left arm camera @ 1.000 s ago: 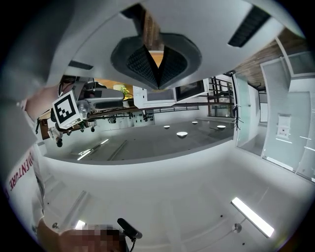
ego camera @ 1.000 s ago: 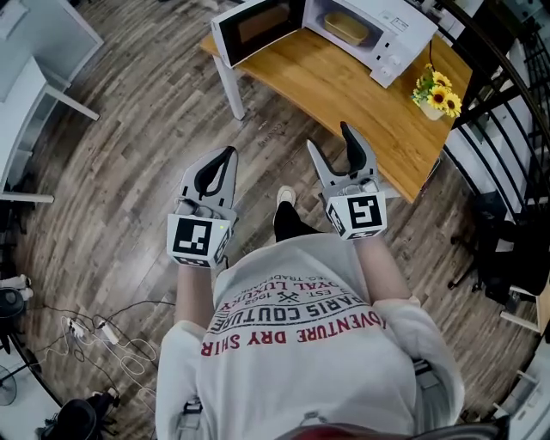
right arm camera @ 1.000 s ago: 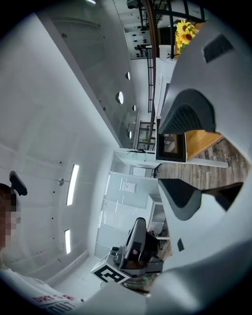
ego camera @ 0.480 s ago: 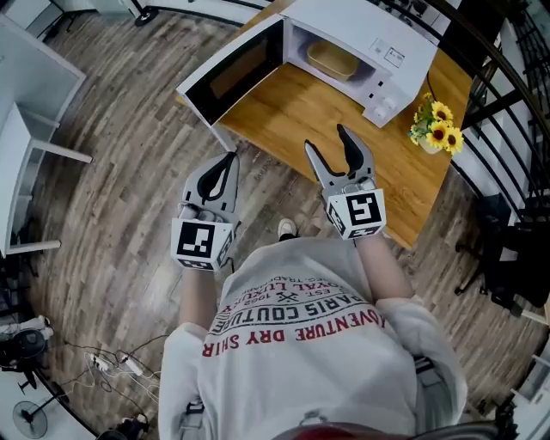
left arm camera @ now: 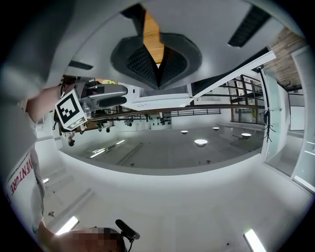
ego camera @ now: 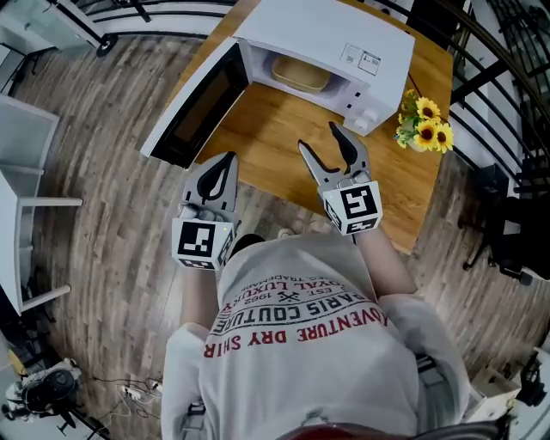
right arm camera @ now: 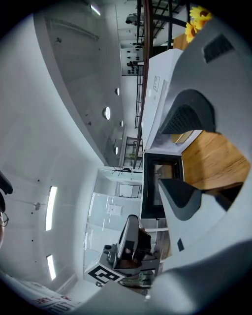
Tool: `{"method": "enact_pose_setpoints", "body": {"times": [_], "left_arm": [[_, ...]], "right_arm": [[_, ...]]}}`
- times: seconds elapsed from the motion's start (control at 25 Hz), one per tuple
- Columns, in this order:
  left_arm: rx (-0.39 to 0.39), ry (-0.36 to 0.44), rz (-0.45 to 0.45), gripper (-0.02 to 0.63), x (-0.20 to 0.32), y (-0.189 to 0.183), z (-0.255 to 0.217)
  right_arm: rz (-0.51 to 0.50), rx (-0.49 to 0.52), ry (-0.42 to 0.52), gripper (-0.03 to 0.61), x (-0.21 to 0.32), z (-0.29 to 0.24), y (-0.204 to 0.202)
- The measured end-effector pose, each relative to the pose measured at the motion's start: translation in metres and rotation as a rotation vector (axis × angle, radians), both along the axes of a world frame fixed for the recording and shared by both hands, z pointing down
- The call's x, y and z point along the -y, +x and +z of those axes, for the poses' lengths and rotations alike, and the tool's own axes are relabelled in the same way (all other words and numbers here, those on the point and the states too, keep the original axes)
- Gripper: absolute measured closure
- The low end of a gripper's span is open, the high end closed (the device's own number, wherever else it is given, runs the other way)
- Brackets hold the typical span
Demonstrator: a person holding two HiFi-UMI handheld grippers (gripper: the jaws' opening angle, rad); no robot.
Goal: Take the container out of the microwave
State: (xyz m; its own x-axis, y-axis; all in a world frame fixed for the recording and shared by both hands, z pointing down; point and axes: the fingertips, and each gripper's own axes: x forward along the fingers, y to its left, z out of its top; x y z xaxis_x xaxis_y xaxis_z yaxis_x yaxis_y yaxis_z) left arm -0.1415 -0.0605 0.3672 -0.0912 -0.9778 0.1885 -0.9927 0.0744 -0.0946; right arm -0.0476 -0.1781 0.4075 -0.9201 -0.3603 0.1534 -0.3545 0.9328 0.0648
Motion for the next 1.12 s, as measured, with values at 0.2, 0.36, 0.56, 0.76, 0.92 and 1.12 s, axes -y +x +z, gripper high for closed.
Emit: {"method": "enact_pose_setpoints", "body": {"times": [0.2,0.36,0.56,0.76,0.92,1.12], "left_arm": [[-0.021,-0.013,0.117,0.6,0.039,-0.006,0.012],[-0.032,-0.03,0.215,0.6,0.067,-0.014,0.021],[-0.056,-0.053,0.313,0.6,0.097,-0.036,0.029],[-0.081,-0.053,0.38,0.6,0.114,-0.052,0.037],[-0.107,-0.05,0.397,0.6,0.119,-0.062,0.045],[-0.112,-0.055,0.413,0.6,0.124,-0.068,0.051]], "right_arm": [[0.068,-0.061,-0.015,0.296,0.023,0.012,-0.006],[0.119,-0.129,-0.03,0.296,0.039,0.025,-0.015],[0.169,-0.251,-0.076,0.296,0.06,0.043,-0.036],[0.157,-0.392,-0.101,0.296,0.079,0.064,-0.059],[0.092,-0.551,-0.086,0.296,0.092,0.095,-0.077],[0.0,-0.758,0.016,0.296,0.109,0.128,-0.098]]}}
